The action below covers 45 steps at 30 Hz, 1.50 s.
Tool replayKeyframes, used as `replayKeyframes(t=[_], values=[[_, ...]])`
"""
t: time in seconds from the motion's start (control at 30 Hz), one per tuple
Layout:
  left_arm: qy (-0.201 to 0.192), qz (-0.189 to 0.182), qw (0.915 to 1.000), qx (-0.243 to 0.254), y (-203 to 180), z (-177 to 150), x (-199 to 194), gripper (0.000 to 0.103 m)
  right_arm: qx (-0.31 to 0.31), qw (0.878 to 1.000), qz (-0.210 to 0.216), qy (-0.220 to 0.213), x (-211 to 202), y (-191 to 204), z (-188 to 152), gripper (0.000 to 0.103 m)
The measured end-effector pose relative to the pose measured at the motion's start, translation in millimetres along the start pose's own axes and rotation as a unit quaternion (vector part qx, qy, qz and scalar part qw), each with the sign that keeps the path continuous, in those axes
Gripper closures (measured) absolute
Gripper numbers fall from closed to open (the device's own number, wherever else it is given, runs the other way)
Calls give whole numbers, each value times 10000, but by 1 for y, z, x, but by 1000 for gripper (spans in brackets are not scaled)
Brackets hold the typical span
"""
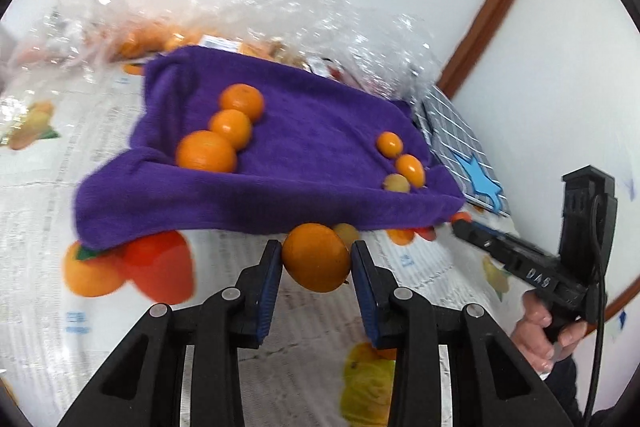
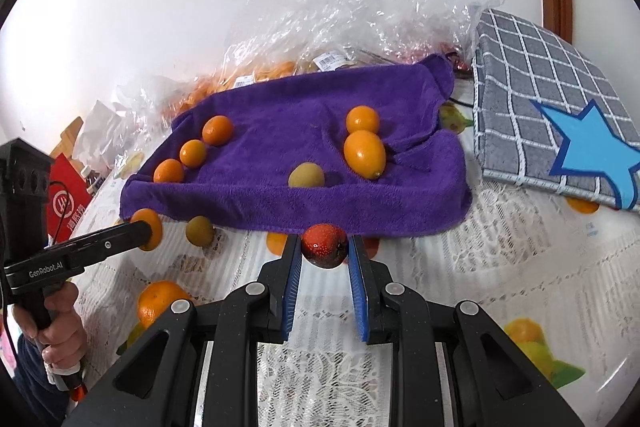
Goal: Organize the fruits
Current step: 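Carry the red fruit and the orange onto the purple towel, then open both grippers to release the fruits on the towel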
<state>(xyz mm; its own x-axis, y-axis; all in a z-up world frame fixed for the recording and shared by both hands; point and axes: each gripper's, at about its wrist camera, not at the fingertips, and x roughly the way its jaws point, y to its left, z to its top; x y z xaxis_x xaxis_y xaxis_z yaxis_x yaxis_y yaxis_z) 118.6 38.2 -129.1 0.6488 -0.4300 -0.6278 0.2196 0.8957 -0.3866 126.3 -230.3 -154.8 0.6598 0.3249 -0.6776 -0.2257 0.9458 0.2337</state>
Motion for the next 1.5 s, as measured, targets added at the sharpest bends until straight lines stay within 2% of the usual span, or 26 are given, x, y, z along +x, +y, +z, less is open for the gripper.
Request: replayKeyframes(t=[0.27,0.47,0.57,0.63,0.73,0.83,1.13,1.5], values=[[-203,274,9994,-33,-2,38,-7,70,-285,9990,-216,-254,-4,-12,49,79],[-189,446,9988,37,-12,70,17,70,-333,9983,-362,-320,20,-24,96,79],[-201,451,9988,-14,-13,78,34,70,-280,9983,-446,-266,36,-30,107,79],[-227,500,9985,20,-15,79,41,69,-265,9982,-492,-223,46,-33,107,79],[-252,782,9965,143,-19,78,55,70,-162,9986,-479,-131,59,-39,103,79],[-217,808,9963,202,-21,72,65,69,-64,9989,-470,43,71,-45,99,79],[41,953,9947,377,-26,61,86,69,70,9990,-396,173,80,-52,94,79],[42,1107,9928,451,-28,58,89,69,-75,9987,-465,173,84,-47,90,79]])
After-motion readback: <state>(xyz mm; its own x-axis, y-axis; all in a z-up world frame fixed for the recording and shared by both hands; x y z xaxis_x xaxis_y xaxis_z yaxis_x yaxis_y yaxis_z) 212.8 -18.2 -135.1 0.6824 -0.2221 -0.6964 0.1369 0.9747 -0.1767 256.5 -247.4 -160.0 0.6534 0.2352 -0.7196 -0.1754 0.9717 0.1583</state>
